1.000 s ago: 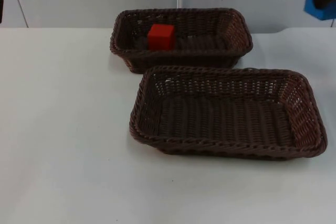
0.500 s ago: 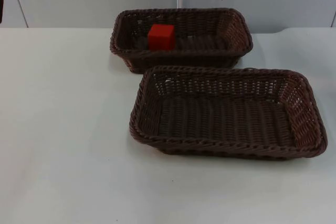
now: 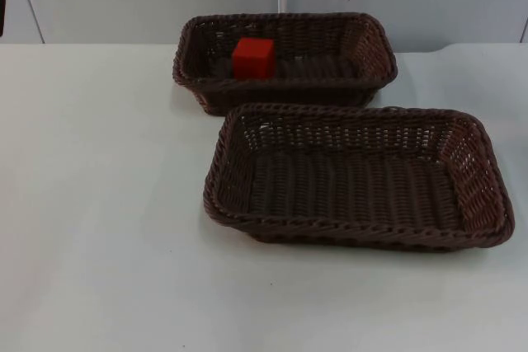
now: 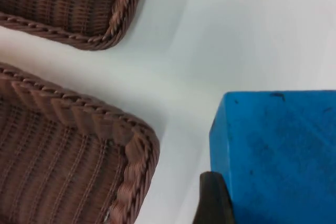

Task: Pick up one cube with the left hand and place it into the upper basket. Pick up one cube with the right hand and place it into the lower basket.

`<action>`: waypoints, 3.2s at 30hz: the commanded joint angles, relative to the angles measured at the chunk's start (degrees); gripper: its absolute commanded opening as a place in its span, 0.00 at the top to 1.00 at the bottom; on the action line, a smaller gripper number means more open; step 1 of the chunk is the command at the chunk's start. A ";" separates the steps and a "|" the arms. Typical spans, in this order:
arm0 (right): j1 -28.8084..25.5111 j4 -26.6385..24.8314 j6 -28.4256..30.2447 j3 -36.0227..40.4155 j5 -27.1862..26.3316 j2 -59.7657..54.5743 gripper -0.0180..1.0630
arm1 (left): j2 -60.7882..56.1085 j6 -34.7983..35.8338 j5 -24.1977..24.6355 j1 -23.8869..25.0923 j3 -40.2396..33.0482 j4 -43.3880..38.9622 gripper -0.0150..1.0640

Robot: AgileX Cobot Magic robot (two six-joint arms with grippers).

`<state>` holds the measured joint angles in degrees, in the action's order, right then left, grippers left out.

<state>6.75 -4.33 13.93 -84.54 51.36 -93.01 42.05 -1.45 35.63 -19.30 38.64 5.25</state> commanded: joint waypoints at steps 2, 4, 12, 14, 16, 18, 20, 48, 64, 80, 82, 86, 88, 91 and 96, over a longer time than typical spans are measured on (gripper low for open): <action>-0.22 -0.92 0.07 3.42 -0.90 2.62 0.98 | -0.30 0.43 -0.31 0.08 -0.37 0.17 0.18; -0.22 -0.90 0.07 4.60 -0.90 3.06 0.98 | -0.30 0.43 -0.31 0.08 -0.37 0.17 0.18; -0.22 -0.90 0.87 14.38 -4.07 6.56 0.98 | -0.30 0.43 -0.17 0.08 -0.37 0.31 0.18; 0.04 -1.04 0.87 16.97 -4.87 6.82 0.98 | -0.30 0.43 -0.17 0.08 -0.37 0.31 0.18; 0.51 -1.04 0.87 17.86 -5.35 6.82 0.98 | -0.30 0.43 -0.17 0.08 -0.37 0.31 0.18; 2.06 -0.77 1.85 19.68 -7.17 6.82 0.98 | -0.30 0.43 -0.29 0.08 -0.37 0.31 0.18; 3.39 -0.77 2.31 20.53 -8.51 6.82 0.98 | -0.30 0.43 -0.29 0.08 -0.37 0.31 0.18; 25.91 -0.88 2.44 22.40 -17.69 6.82 0.98 | -0.30 0.43 -0.29 0.08 -0.37 0.31 0.18; 25.91 -1.26 0.26 22.28 -28.21 -3.68 0.98 | -0.30 0.43 -0.29 0.08 -0.37 0.54 0.18; 25.91 -2.42 -0.59 22.28 -39.18 -14.73 0.98 | -0.30 0.43 -0.29 0.08 -0.37 0.31 0.18; 25.91 -2.42 -0.59 22.28 -40.36 -15.76 0.98 | -0.30 0.43 -0.41 0.08 -0.37 0.33 0.18; 25.91 -2.42 -0.59 22.28 -43.53 -18.90 0.98 | -0.30 0.43 -0.41 0.08 -0.37 0.33 0.18; 25.91 -2.42 -0.59 22.28 -44.33 -19.58 0.98 | -0.30 0.43 -0.51 0.08 -0.37 0.33 0.18; 25.91 -2.42 -0.59 22.28 -46.28 -21.60 0.98 | -0.30 0.43 -0.51 0.08 -0.37 0.33 0.18; 25.91 -2.42 -0.59 22.28 -46.92 -22.86 0.88 | -0.30 0.43 -0.51 0.08 -0.37 0.17 0.18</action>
<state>32.34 -6.40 13.50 -62.22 5.77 -116.05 42.05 -1.34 35.63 -19.30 38.64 5.34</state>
